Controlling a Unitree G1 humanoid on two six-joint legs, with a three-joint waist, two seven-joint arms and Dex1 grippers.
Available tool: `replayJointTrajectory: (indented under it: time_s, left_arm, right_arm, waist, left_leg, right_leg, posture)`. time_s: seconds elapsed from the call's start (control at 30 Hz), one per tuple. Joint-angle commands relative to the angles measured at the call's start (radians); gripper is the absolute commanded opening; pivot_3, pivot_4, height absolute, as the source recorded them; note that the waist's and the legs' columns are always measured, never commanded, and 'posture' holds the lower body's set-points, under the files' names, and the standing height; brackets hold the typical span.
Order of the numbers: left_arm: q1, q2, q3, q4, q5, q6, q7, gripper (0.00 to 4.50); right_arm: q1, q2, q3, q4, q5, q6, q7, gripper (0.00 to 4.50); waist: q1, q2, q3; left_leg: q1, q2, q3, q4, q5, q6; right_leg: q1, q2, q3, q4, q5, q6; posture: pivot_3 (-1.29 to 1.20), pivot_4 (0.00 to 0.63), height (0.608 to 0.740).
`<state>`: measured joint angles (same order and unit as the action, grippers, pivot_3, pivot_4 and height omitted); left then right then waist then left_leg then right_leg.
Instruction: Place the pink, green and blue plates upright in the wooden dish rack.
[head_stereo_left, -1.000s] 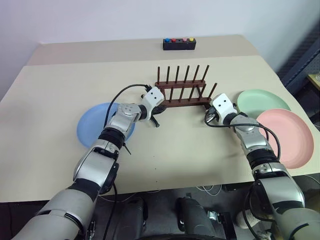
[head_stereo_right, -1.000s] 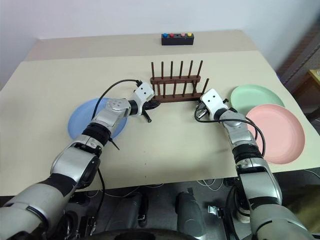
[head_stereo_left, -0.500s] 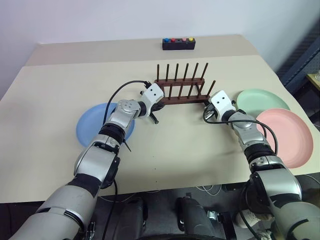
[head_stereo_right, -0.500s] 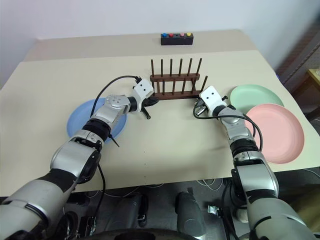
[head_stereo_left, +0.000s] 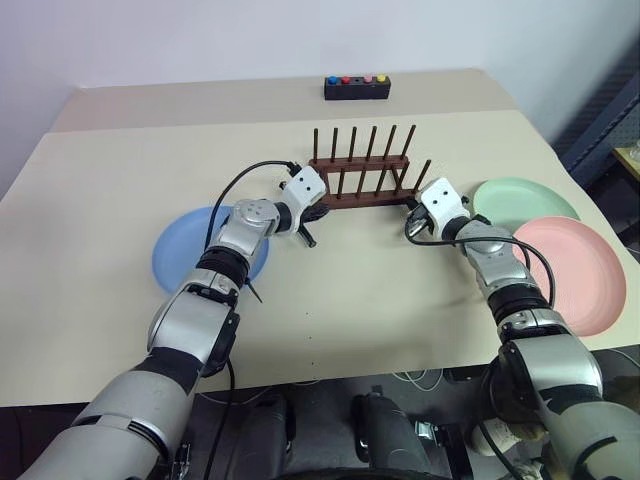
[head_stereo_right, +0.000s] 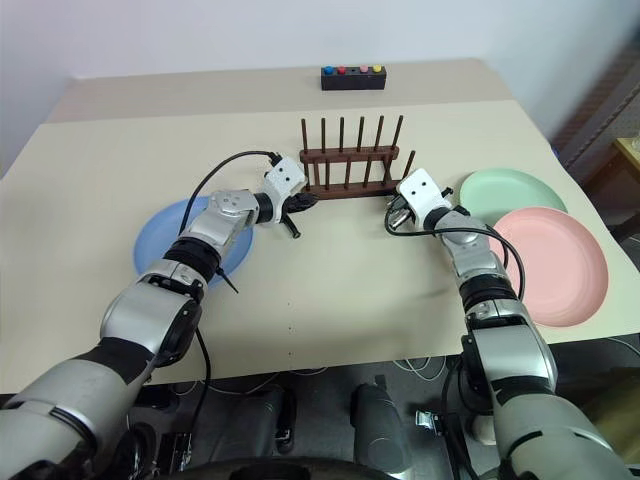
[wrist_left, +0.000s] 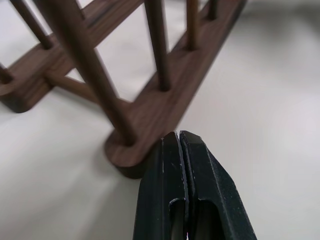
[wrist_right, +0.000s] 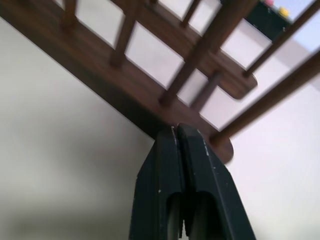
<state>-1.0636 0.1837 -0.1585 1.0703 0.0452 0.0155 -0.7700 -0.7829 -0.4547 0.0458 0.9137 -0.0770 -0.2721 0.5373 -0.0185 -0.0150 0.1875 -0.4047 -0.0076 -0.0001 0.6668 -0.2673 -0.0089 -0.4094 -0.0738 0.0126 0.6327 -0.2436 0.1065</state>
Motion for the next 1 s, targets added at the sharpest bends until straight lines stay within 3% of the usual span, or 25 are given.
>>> replayJointTrajectory:
  time_s: [0.03,0.2,0.3,0.53,0.83,1.0]
  left_arm:
    - [0.049,0.056,0.034,-0.209,-0.09,0.134,-0.178,0.0]
    - [0.172,0.166,0.071,-0.597,-0.257,0.429,-0.362,0.0]
    - [0.213,0.229,0.102,-0.744,-0.342,0.523,-0.427,0.83]
    - [0.21,0.342,0.191,-0.777,-0.463,0.554,-0.517,4.41]
    - [0.254,0.429,0.281,-0.884,-0.67,0.599,-0.69,4.46]
    - [0.313,0.433,0.274,-0.971,-0.707,0.554,-0.73,4.46]
  right_arm:
    - [0.1,-0.034,-0.067,-0.269,0.139,0.1,0.118,0.04]
    - [0.293,-0.063,-0.155,-0.732,0.358,0.353,0.191,0.04]
    - [0.375,-0.101,-0.224,-0.931,0.485,0.503,0.21,0.85]
    - [0.467,-0.189,-0.362,-1.133,0.632,0.7,0.183,4.44]
    - [0.705,-0.337,-0.591,-1.29,0.758,0.861,0.216,4.48]
    - [0.857,-0.398,-0.697,-1.345,0.798,0.944,0.248,4.48]
  waist:
    - [0.001,0.0,0.0]
    - [0.0,0.001,0.001]
    - [0.005,0.001,0.001]
    - [0.007,0.001,0.0]
    - [0.01,0.001,0.001]
    - [0.007,0.0,0.001]
  left_leg:
    - [0.0,0.0,0.0,0.0,0.0,0.0]
    - [-0.003,0.003,-0.001,0.0,0.0,0.0]
    - [-0.003,0.003,-0.002,0.001,0.0,-0.001]
    - [0.0,0.003,-0.002,0.001,0.0,0.0]
    - [-0.002,0.003,-0.002,0.001,0.0,0.0]
    - [-0.001,0.004,-0.002,0.001,0.0,0.0]
  right_leg:
    - [0.0,0.0,0.0,0.0,0.0,0.0]
    - [-0.003,0.0,0.0,0.001,0.0,0.0]
    - [-0.003,0.0,0.0,0.002,0.0,0.0]
    - [0.0,0.0,0.0,0.001,0.0,0.0]
    - [0.0,-0.001,-0.001,0.0,0.0,0.0]
    - [0.0,-0.001,0.0,0.0,0.0,-0.001]
  posture:
    - [0.0,0.15,0.74]
    - [0.0,0.15,0.74]
    - [0.0,0.15,0.74]
    - [0.0,0.15,0.74]
    - [0.0,0.15,0.74]
    - [0.0,0.15,0.74]
